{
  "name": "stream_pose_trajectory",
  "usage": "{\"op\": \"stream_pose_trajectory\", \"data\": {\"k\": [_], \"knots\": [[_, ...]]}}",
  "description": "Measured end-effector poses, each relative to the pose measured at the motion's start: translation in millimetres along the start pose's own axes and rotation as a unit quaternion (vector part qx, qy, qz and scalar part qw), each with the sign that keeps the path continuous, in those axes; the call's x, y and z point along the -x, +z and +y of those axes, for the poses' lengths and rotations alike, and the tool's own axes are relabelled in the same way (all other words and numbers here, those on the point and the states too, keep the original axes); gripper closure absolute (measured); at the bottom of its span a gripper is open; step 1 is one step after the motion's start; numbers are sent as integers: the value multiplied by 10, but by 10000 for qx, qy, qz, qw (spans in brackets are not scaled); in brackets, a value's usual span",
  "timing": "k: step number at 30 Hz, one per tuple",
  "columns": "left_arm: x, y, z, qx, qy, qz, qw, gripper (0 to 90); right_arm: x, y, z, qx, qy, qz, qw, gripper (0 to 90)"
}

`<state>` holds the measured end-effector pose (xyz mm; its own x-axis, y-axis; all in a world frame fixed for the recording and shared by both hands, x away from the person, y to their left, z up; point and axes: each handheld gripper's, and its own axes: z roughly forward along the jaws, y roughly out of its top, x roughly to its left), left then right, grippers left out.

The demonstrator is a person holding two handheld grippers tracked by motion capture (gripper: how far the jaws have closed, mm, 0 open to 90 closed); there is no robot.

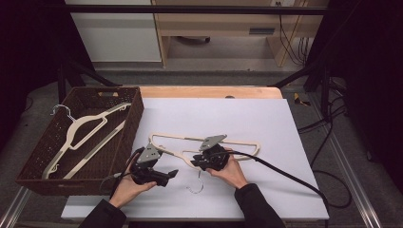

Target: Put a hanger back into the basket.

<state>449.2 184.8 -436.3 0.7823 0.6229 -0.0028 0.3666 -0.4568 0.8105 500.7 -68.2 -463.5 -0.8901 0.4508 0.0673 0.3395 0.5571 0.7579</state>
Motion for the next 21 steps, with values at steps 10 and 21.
{"op": "stream_pose_trajectory", "data": {"k": [10,21], "knots": [[17,-41,-37,7,-62,-19,10000,100,-156,-122,-40,-24,-46,34,10000,568],[-12,-206,-129,236,-285,38,9993,107,-547,-298,-256,16,-133,476,9988,629]]}}
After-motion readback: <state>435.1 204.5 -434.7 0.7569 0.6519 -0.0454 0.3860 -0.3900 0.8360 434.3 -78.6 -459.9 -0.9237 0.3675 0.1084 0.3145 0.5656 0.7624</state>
